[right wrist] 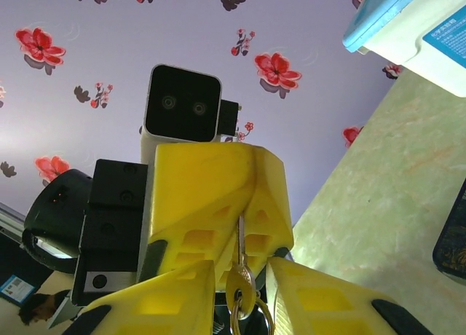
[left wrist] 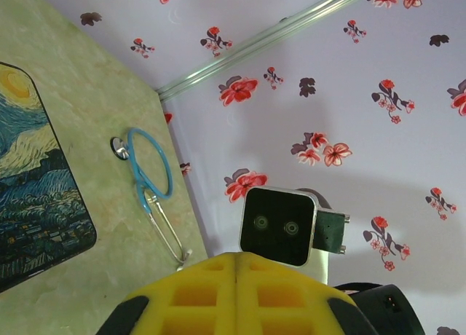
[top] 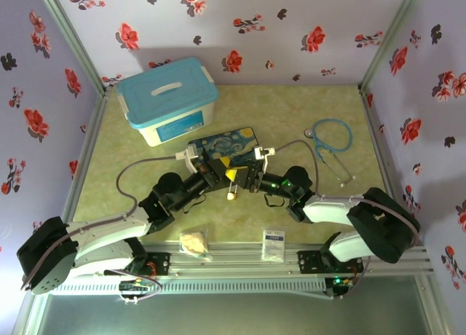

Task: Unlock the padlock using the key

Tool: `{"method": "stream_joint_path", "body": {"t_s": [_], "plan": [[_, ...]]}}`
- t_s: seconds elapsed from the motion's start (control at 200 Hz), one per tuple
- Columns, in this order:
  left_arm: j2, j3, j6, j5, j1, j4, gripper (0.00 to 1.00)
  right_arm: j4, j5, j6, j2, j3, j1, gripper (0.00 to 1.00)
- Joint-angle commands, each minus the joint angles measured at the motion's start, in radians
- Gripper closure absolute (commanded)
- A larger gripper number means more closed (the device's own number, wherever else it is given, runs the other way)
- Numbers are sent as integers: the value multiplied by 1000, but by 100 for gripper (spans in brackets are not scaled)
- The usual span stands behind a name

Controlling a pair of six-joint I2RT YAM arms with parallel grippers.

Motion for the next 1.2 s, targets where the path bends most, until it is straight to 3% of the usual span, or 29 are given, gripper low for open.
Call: {"method": "stream_joint_path", "body": {"t_s": [0.0,0.145,0.33,0.59,0.735,0.885,0.935,0.99,1.095,1.195], "plan": [[-2,-11,-7,-12,7,37,100,28,11,-20,-33,-5,-7,72],[-22,-17,9,-32,7,25,100,12,20,-28,-48,-13,-6,74],[-45,-24,9,-41,8,15,100,6,24,-33,-52,-13,-7,86],[-40,-47,-9,-49,9,28,100,18,35,-36,-40,-12,-8,89],[-61,-75,-21,-80,10,15,100,11,36,-38,-40,-17,-8,100],[-73,-90,-40,-81,16,-24,100,-43,53,-55,-56,-27,-8,100],[-79,-96,-41,-82,18,-43,85,-73,62,-68,-69,-31,-8,100],[-91,-106,-41,-88,20,-61,51,-135,82,-88,-92,-32,-8,100],[-130,-87,-13,-107,23,-179,4,-356,137,-164,-157,-21,-8,100],[-155,10,60,-130,23,-470,0,-715,247,-282,-241,29,-8,100]]}}
